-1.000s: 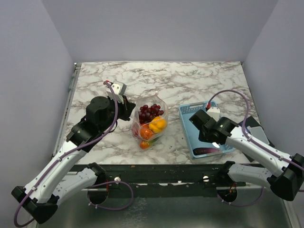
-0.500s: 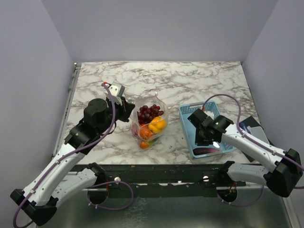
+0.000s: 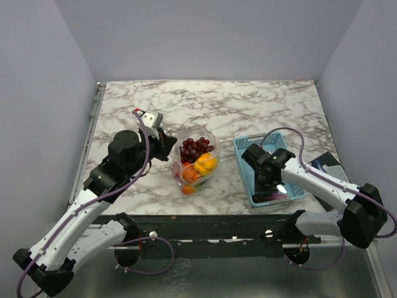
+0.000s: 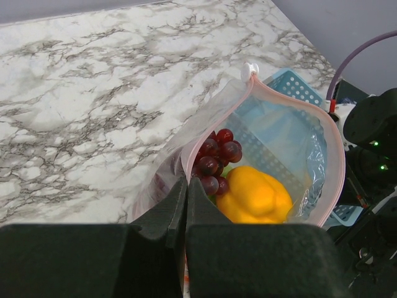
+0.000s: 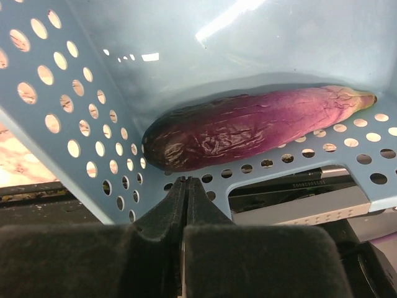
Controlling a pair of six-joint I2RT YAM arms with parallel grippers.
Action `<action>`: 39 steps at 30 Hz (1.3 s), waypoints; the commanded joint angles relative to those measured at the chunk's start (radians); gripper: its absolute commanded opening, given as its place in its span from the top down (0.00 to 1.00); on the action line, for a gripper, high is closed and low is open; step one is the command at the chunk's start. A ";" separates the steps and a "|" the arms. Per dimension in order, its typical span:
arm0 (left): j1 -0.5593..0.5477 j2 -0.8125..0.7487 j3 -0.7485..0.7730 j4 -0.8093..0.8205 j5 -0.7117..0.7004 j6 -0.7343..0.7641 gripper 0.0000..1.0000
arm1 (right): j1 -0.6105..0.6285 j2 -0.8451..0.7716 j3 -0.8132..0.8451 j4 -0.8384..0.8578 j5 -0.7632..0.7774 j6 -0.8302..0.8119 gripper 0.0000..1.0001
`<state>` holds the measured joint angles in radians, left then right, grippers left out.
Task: Place the food in the zip-top bag and seal the zipper
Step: Adjust the fake vegetable in the bin.
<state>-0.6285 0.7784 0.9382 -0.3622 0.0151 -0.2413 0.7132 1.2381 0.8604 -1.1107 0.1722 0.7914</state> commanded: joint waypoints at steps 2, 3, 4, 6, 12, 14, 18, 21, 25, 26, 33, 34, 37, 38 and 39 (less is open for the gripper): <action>0.000 -0.019 -0.013 0.028 0.019 0.014 1.00 | -0.010 0.038 -0.028 -0.011 -0.038 -0.038 0.99; 0.000 -0.018 -0.013 0.028 0.020 0.014 1.00 | -0.009 0.045 -0.033 -0.004 -0.042 -0.040 0.99; 0.000 -0.018 -0.013 0.028 0.020 0.013 1.00 | -0.010 0.052 -0.039 0.008 -0.042 -0.043 0.99; 0.000 -0.016 -0.013 0.029 0.021 0.013 1.00 | -0.011 0.067 -0.048 0.025 -0.037 -0.044 0.99; -0.001 -0.013 -0.017 0.029 0.016 0.014 1.00 | -0.014 0.100 -0.067 0.098 0.003 -0.012 0.99; 0.000 -0.011 -0.018 0.029 0.017 0.013 1.00 | -0.014 0.101 -0.052 0.103 0.040 0.020 0.99; 0.000 -0.010 -0.021 0.028 0.014 0.013 1.00 | -0.015 0.072 -0.039 0.136 0.102 0.082 0.99; 0.000 -0.008 -0.022 0.029 0.012 0.014 1.00 | -0.019 0.071 -0.053 0.170 0.121 0.114 0.99; 0.000 -0.010 -0.023 0.028 0.007 0.014 1.00 | -0.022 0.068 -0.056 0.172 0.209 0.176 0.99; 0.000 -0.010 -0.025 0.029 0.007 0.015 1.00 | -0.023 0.060 -0.052 0.171 0.233 0.196 0.99; -0.001 -0.005 -0.027 0.029 0.001 0.014 1.00 | -0.026 -0.044 0.016 0.164 0.359 0.265 0.99; 0.000 -0.005 -0.028 0.028 0.002 0.014 1.00 | -0.026 -0.045 0.030 0.160 0.367 0.260 0.99; 0.000 -0.005 -0.029 0.028 -0.001 0.016 1.00 | -0.026 -0.037 0.078 0.147 0.369 0.232 0.97; 0.000 -0.006 -0.029 0.029 -0.001 0.014 1.00 | -0.026 -0.034 0.092 0.145 0.369 0.218 0.96; 0.000 -0.007 -0.031 0.028 -0.003 0.015 1.00 | -0.027 -0.032 0.107 0.142 0.370 0.202 0.94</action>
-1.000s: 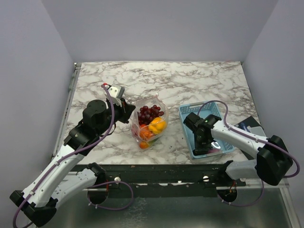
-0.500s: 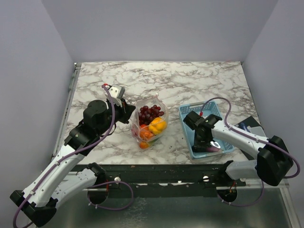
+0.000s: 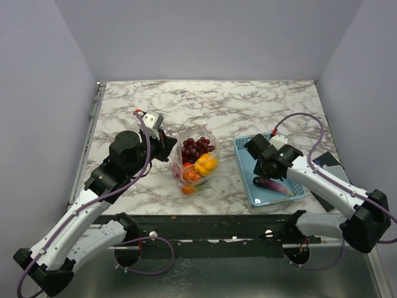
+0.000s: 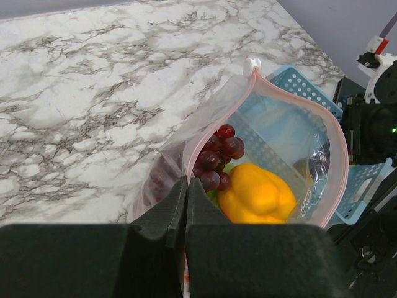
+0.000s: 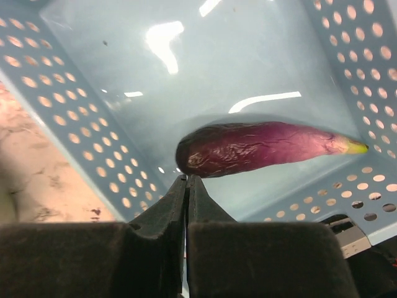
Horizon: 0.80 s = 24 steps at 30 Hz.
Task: Place the food in the zip-top bag and seal the zipper
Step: Adjust the fake vegetable in the bin.
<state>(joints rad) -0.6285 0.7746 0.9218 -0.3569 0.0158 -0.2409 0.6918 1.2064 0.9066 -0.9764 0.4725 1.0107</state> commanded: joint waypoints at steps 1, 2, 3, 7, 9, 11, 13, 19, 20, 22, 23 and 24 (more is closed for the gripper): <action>0.000 -0.002 -0.016 0.023 -0.004 0.014 1.00 | -0.005 0.003 0.075 0.002 0.075 -0.038 0.93; 0.000 -0.002 -0.017 0.022 -0.004 0.015 1.00 | -0.007 0.006 0.088 -0.004 0.080 -0.060 0.90; -0.001 -0.001 -0.017 0.022 -0.005 0.015 1.00 | -0.007 0.012 0.104 -0.011 0.084 -0.086 0.86; 0.000 0.000 -0.016 0.023 -0.006 0.016 1.00 | -0.017 0.048 0.146 -0.044 0.053 -0.193 0.67; 0.000 0.000 -0.017 0.023 -0.005 0.017 1.00 | -0.019 0.061 0.143 -0.045 0.005 -0.242 0.59; 0.000 -0.001 -0.017 0.023 -0.005 0.018 1.00 | -0.022 0.072 0.128 -0.052 -0.018 -0.258 0.53; 0.000 -0.001 -0.017 0.022 -0.002 0.017 1.00 | -0.033 0.073 0.103 -0.048 -0.031 -0.269 0.43; 0.000 0.002 -0.018 0.022 0.010 0.018 1.00 | -0.072 0.068 0.053 -0.016 -0.077 -0.322 0.20; 0.000 0.002 -0.018 0.023 0.011 0.018 1.00 | -0.077 0.070 0.046 -0.011 -0.092 -0.335 0.18; 0.000 0.003 -0.018 0.023 0.013 0.018 1.00 | -0.082 0.085 0.038 -0.013 -0.104 -0.349 0.16; -0.001 0.003 -0.018 0.023 0.014 0.018 1.00 | -0.085 0.094 0.034 -0.013 -0.113 -0.357 0.15; 0.000 0.003 -0.017 0.023 0.016 0.018 1.00 | -0.087 0.106 0.030 -0.013 -0.129 -0.364 0.15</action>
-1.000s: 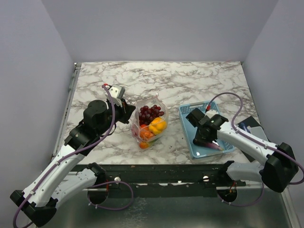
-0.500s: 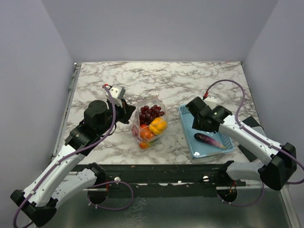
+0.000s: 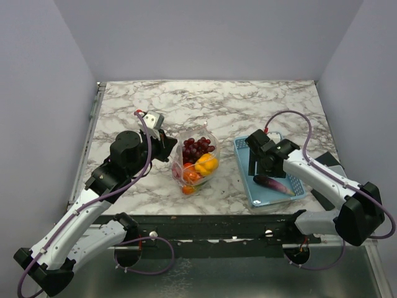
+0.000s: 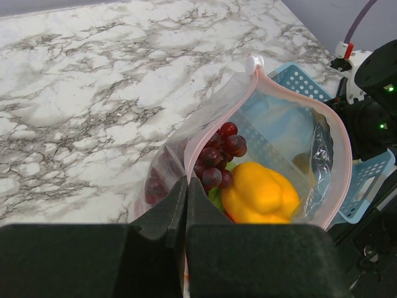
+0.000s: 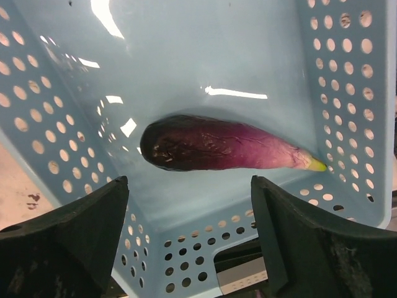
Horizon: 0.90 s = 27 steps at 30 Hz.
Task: Place the food in the zip-top bag and seal the zipper
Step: Adjust the fake vegetable in the bin.
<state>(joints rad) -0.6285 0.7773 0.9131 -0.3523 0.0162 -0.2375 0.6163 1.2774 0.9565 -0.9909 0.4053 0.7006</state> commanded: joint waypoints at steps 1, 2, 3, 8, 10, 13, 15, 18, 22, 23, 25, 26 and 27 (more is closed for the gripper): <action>0.000 0.000 -0.010 0.019 0.016 0.015 1.00 | -0.012 0.046 -0.024 0.002 -0.081 -0.059 0.15; -0.001 0.000 -0.011 0.018 0.016 0.015 1.00 | -0.012 0.053 -0.028 0.002 -0.100 -0.058 0.14; -0.001 0.000 -0.011 0.018 0.016 0.015 1.00 | -0.012 0.057 -0.033 0.001 -0.105 -0.055 0.15; 0.000 0.002 -0.011 0.018 0.021 0.015 1.00 | -0.012 0.027 -0.074 0.009 -0.140 -0.020 0.34; 0.000 0.004 -0.013 0.019 0.022 0.015 1.00 | -0.012 0.008 -0.095 0.012 -0.153 -0.002 0.46; -0.001 0.007 -0.011 0.018 0.026 0.016 1.00 | -0.012 -0.016 -0.126 0.026 -0.176 0.018 0.54; 0.000 0.008 -0.010 0.019 0.028 0.015 1.00 | -0.012 -0.023 -0.131 0.034 -0.175 0.040 0.56; 0.000 0.008 -0.011 0.018 0.030 0.015 1.00 | -0.012 -0.016 -0.149 0.070 -0.165 0.060 0.58; 0.000 0.013 -0.012 0.018 0.031 0.015 1.00 | -0.012 0.033 -0.153 0.118 -0.169 0.068 0.62; 0.000 0.013 -0.014 0.018 0.033 0.015 1.00 | -0.012 0.046 -0.151 0.127 -0.163 0.069 0.62; 0.001 0.012 -0.016 0.019 0.031 0.015 1.00 | -0.012 0.069 -0.140 0.139 -0.131 0.073 0.62; 0.000 0.013 -0.016 0.019 0.032 0.015 1.00 | -0.012 0.079 -0.134 0.145 -0.115 0.074 0.62; 0.000 0.013 -0.015 0.019 0.032 0.016 1.00 | -0.013 0.091 -0.123 0.152 -0.098 0.072 0.62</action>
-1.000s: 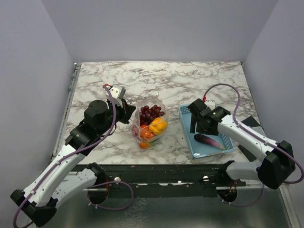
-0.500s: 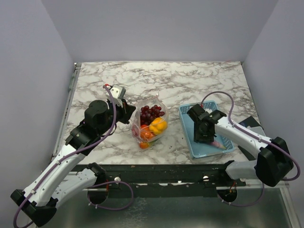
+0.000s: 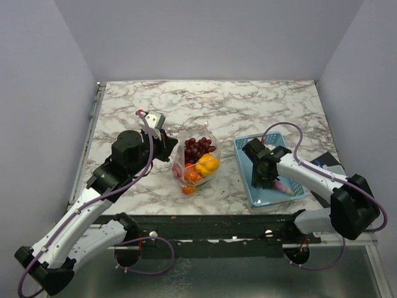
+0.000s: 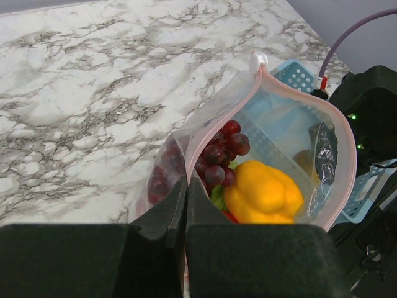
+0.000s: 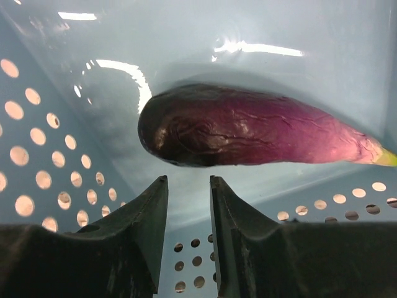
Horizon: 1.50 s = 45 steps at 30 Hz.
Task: Place the food in the zip-top bag and seal the zipper
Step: Adjust the fake vegetable in the bin, then pick up the fake vegetable from the bin.
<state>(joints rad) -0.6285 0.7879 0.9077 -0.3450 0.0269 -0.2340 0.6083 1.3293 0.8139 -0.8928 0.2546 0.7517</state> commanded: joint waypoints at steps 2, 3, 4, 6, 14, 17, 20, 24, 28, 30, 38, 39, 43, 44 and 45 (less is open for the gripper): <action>0.000 0.002 -0.010 0.012 0.020 0.012 1.00 | -0.009 0.070 0.041 0.053 0.094 0.023 0.60; 0.000 0.001 -0.010 0.011 0.019 0.012 1.00 | -0.014 0.084 0.052 0.054 0.113 0.023 0.59; 0.000 0.001 -0.010 0.012 0.020 0.012 1.00 | -0.020 0.096 0.061 0.058 0.125 0.022 0.58; 0.000 0.001 -0.010 0.012 0.018 0.012 1.00 | -0.030 0.119 0.081 0.069 0.149 0.016 0.56; 0.000 0.001 -0.011 0.011 0.015 0.014 1.00 | -0.102 0.199 0.166 0.114 0.219 -0.035 0.55; 0.000 0.002 -0.012 0.011 0.013 0.016 1.00 | -0.107 0.209 0.216 0.101 0.227 -0.050 0.55; 0.000 0.001 -0.011 0.011 0.012 0.016 1.00 | -0.107 0.197 0.264 0.062 0.230 -0.072 0.54; 0.000 -0.002 -0.014 0.009 0.014 0.017 1.00 | -0.107 0.157 0.295 0.007 0.230 -0.109 0.47; 0.001 -0.004 -0.014 0.009 0.012 0.018 1.00 | -0.111 0.108 0.277 -0.028 0.236 -0.110 0.37; 0.001 -0.006 -0.014 0.008 0.011 0.018 1.00 | -0.116 0.081 0.254 -0.029 0.234 -0.101 0.31; 0.001 -0.004 -0.015 0.008 0.015 0.017 1.00 | -0.209 0.027 0.142 0.033 0.190 -0.073 0.24; 0.000 -0.004 -0.014 0.008 0.014 0.018 1.00 | -0.229 0.027 0.129 0.049 0.178 -0.072 0.24; 0.000 -0.003 -0.016 0.008 0.011 0.018 1.00 | -0.287 0.027 0.097 0.101 0.157 -0.067 0.23; 0.001 -0.002 -0.015 0.008 0.011 0.018 1.00 | -0.299 0.028 0.092 0.115 0.147 -0.072 0.23; 0.000 -0.001 -0.014 0.009 0.012 0.019 1.00 | -0.310 0.032 0.089 0.129 0.135 -0.076 0.23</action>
<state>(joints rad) -0.6285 0.7891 0.9020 -0.3447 0.0296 -0.2237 0.3370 1.3670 0.9226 -0.8417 0.4301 0.6655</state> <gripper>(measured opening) 0.003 0.765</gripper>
